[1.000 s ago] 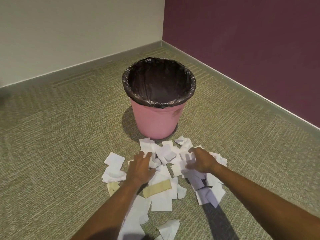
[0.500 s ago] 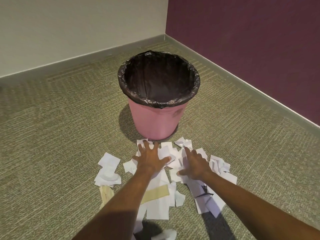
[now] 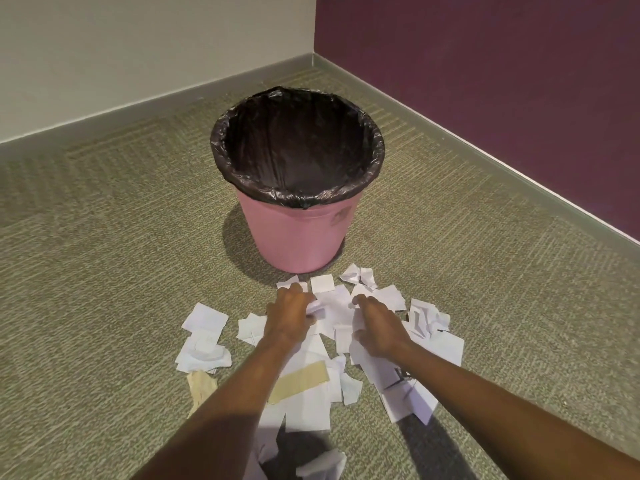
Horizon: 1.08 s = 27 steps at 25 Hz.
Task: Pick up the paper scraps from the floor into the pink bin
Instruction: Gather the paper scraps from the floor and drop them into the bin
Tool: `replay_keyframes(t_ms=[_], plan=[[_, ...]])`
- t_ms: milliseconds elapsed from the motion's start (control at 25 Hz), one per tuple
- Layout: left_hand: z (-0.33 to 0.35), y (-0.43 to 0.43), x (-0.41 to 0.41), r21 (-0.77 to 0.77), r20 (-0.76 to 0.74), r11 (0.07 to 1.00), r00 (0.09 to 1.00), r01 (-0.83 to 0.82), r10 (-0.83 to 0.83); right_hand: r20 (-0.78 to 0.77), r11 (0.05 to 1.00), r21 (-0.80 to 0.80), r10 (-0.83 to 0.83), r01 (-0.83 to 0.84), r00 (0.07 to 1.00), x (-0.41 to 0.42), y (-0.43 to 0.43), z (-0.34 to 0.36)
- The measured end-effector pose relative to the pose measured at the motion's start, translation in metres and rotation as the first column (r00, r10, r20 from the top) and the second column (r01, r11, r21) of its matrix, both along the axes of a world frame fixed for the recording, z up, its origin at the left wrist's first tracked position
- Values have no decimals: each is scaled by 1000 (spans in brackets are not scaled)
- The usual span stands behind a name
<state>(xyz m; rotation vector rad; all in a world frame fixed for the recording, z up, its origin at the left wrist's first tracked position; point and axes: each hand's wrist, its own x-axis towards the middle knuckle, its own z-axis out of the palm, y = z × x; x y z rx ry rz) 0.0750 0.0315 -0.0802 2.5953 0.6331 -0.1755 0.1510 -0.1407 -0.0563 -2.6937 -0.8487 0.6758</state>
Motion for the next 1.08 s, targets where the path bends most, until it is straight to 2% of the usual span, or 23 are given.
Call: replay_keyframes(t_ms=[120,320,480,640,920,1080], plan=[[3,9,-6,-179,110,982,990,-62,83,-48,993,66,-92,95,995,3,-3,10],[17,16,-20,-383,227,919,954,-97,195,-68,959,153,-230,238,971,0,-20,37],[38,22,-34,-576,304,812,896,-98,324,-97,892,301,-323,337,941,-4,-40,66],[63,19,-47,-638,343,768,872,-57,349,-189,788,456,-368,413,910,-14,-54,103],[126,4,-56,-793,382,608,808,37,448,-289,698,557,-346,450,893,-20,-47,168],[160,10,-59,-765,465,637,767,96,443,-342,619,621,-339,482,876,-28,-37,207]])
